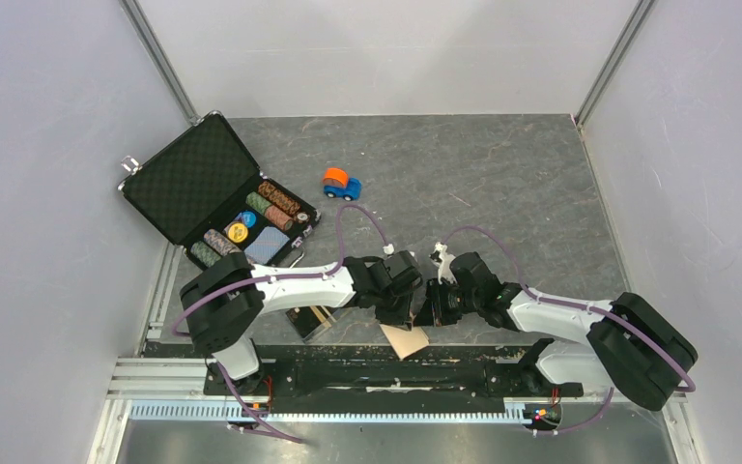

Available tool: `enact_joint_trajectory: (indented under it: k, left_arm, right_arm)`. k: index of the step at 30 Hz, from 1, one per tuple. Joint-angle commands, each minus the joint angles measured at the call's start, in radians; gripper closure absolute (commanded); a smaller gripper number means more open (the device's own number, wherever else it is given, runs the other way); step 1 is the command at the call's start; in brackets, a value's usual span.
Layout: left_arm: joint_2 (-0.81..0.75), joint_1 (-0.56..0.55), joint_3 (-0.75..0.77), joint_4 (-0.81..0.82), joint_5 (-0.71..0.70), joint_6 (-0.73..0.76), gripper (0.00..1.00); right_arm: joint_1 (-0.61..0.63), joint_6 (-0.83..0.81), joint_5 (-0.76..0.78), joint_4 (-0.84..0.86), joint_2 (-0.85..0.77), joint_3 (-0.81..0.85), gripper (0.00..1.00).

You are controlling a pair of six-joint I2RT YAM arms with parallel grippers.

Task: Put the credit cards into the card holder
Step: Close the card holder at the corner of the board.

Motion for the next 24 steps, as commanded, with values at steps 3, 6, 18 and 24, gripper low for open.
enact_joint_trajectory:
  k: [3,6,18,24]
  left_arm:
    - [-0.005,-0.007,0.055,-0.063,-0.043,0.026,0.98]
    - [-0.003,-0.007,0.051,-0.070,-0.046,0.015,0.98]
    - [0.053,-0.007,0.049,-0.065,-0.015,0.001,0.98]
    - [0.060,-0.006,0.043,-0.060,-0.007,-0.003,0.98]
  right_arm:
    - [0.007,-0.036,0.009,-0.032,-0.041,0.026,0.82]
    - [0.007,-0.035,0.008,-0.023,-0.064,0.026,0.82]
    - [0.007,0.001,-0.043,0.073,-0.048,-0.002,0.82]
    - [0.008,0.015,-0.051,0.099,-0.002,-0.004,0.82]
